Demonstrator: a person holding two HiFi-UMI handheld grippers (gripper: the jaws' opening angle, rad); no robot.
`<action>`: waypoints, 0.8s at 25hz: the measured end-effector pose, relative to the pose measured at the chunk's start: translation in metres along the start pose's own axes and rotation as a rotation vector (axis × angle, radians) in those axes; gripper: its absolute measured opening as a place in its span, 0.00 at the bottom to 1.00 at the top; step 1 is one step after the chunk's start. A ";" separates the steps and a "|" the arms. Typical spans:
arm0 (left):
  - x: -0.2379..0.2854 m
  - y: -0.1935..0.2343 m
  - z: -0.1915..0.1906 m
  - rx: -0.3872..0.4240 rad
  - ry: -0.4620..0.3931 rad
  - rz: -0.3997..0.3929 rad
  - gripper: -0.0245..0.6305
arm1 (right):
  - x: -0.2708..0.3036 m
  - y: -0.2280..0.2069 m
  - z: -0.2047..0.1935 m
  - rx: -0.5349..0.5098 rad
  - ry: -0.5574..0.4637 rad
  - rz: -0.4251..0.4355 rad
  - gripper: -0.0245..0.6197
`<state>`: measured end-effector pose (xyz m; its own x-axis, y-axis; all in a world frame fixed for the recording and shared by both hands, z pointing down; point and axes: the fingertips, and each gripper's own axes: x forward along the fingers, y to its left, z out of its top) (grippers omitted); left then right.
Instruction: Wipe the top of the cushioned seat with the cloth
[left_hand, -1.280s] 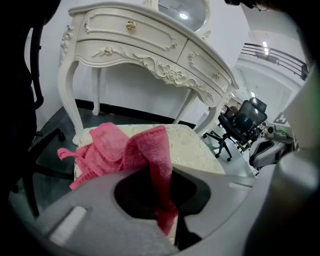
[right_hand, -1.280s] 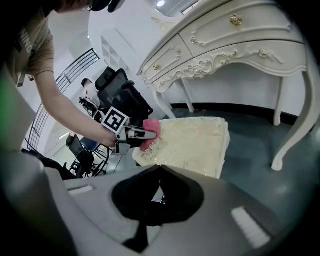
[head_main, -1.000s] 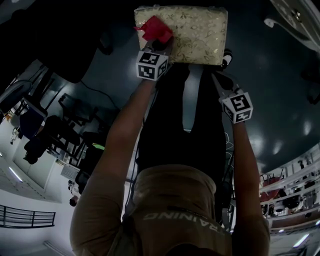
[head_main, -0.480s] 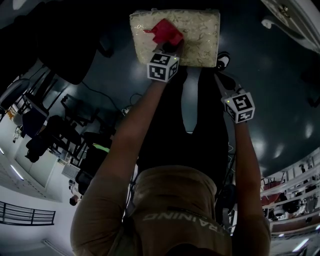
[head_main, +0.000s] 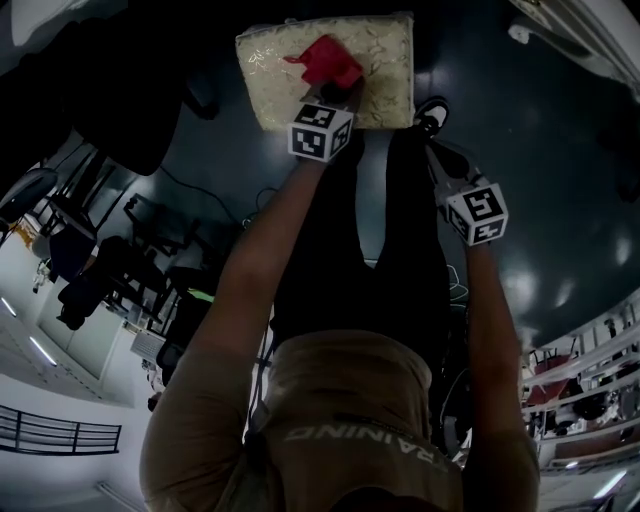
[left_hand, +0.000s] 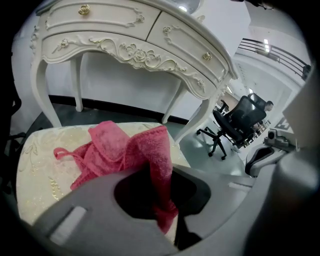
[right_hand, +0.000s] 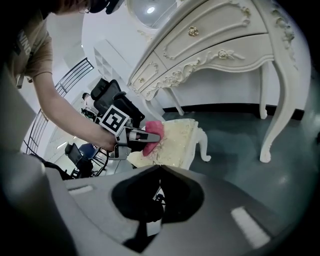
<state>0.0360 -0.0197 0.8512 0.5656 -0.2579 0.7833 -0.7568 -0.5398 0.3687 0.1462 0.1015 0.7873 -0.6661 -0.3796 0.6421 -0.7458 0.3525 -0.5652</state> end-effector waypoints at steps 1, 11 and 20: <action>0.003 -0.004 0.001 0.002 0.000 -0.004 0.10 | -0.002 -0.003 -0.002 0.005 -0.002 -0.001 0.04; 0.033 -0.044 0.009 0.038 0.035 -0.042 0.10 | -0.015 -0.028 -0.005 -0.028 0.000 0.006 0.05; 0.060 -0.078 0.022 0.062 0.048 -0.066 0.10 | -0.030 -0.059 0.002 -0.055 -0.006 0.009 0.05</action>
<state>0.1363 -0.0104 0.8582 0.5962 -0.1826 0.7818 -0.6957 -0.6036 0.3895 0.2104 0.0904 0.8008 -0.6730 -0.3816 0.6336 -0.7381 0.4023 -0.5416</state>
